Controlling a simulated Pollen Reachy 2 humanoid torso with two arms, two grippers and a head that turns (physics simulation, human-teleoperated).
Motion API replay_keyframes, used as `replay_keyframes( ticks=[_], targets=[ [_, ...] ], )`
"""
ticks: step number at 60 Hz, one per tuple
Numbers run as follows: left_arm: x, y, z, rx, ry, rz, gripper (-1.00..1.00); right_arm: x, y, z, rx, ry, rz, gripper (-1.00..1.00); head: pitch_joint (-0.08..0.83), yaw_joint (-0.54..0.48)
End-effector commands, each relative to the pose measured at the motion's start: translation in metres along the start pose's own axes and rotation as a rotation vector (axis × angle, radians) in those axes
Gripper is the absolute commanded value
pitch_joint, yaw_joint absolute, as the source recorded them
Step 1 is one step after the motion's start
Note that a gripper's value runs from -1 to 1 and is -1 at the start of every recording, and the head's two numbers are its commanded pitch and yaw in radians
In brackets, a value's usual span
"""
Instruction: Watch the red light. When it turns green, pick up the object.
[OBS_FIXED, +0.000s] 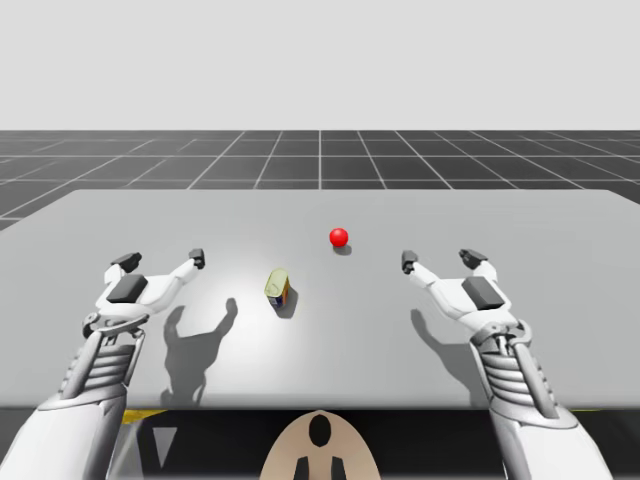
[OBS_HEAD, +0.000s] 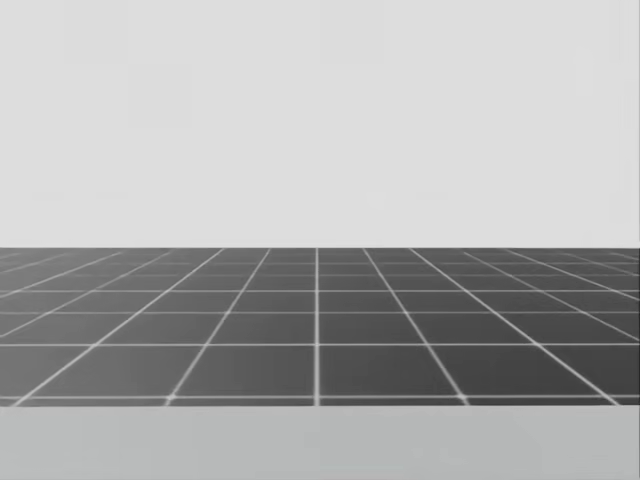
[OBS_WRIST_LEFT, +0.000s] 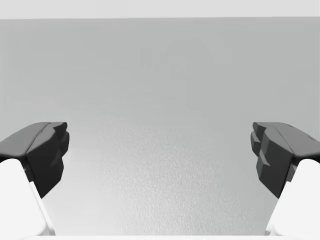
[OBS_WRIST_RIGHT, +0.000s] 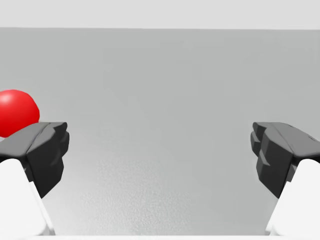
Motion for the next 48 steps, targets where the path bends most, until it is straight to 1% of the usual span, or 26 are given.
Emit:
replay_keyframes(
  ticks=[1, 6, 8, 9, 13, 14, 16, 17, 18, 22, 25, 34, 48],
  targets=[
    [-0.0005, 0.0008, -0.0007, 0.001, 0.009, 0.001, -1.00, 0.0005, -0.0004, 0.0015, -0.043, -0.002, -0.011, -1.00, -0.041, -0.01],
    [-0.0008, 0.0007, -0.0010, 0.003, 0.009, 0.000, -1.00, 0.0035, -0.0019, 0.0022, -0.017, -0.002, -0.010, -1.00, -0.034, -0.01],
    [-0.0009, 0.0006, -0.0011, 0.002, 0.009, 0.000, -1.00, 0.0046, -0.0017, 0.0032, 0.021, 0.019, -0.010, -1.00, -0.026, -0.01],
    [-0.0010, 0.0004, -0.0012, 0.002, 0.010, -0.001, -1.00, 0.0045, -0.0025, 0.0029, 0.035, 0.019, -0.002, -1.00, -0.018, -0.01],
    [-0.0015, -0.0001, -0.0014, 0.003, 0.011, -0.003, -1.00, 0.0033, -0.0015, 0.0021, 0.016, 0.009, 0.028, -1.00, 0.022, -0.02],
    [-0.0016, -0.0002, -0.0014, 0.003, 0.012, -0.004, -1.00, 0.0031, -0.0013, 0.0019, 0.016, 0.008, 0.027, -1.00, 0.031, -0.02],
    [-0.0016, -0.0003, -0.0015, 0.004, 0.012, -0.004, -1.00, 0.0030, -0.0008, 0.0006, -0.007, 0.006, 0.038, -1.00, 0.058, -0.02],
    [-0.0016, -0.0004, -0.0014, 0.004, 0.012, -0.004, -1.00, 0.0031, -0.0008, 0.0003, -0.017, 0.010, 0.035, -1.00, 0.068, -0.02],
    [-0.0015, -0.0005, -0.0014, 0.005, 0.011, -0.005, -1.00, 0.0033, -0.0009, 0.0003, -0.014, 0.020, 0.017, -1.00, 0.095, -0.02],
    [-0.0016, -0.0008, -0.0015, 0.004, 0.012, -0.009, -1.00, 0.0031, -0.0015, -0.0004, -0.026, 0.012, 0.026, -1.00, 0.139, -0.02],
    [-0.0017, -0.0011, -0.0017, 0.004, 0.011, -0.011, -1.00, 0.0030, -0.0017, -0.0006, -0.023, 0.014, 0.020, -1.00, 0.176, -0.03],
    [-0.0017, -0.0016, -0.0021, 0.000, 0.012, -0.013, -1.00, 0.0017, -0.0020, -0.0017, -0.030, 0.013, 0.028, -1.00, 0.298, -0.04],
    [-0.0016, -0.0016, -0.0024, -0.005, 0.009, -0.016, -1.00, 0.0017, -0.0027, -0.0025, -0.044, 0.004, 0.028, -1.00, 0.422, -0.05]
  ],
)
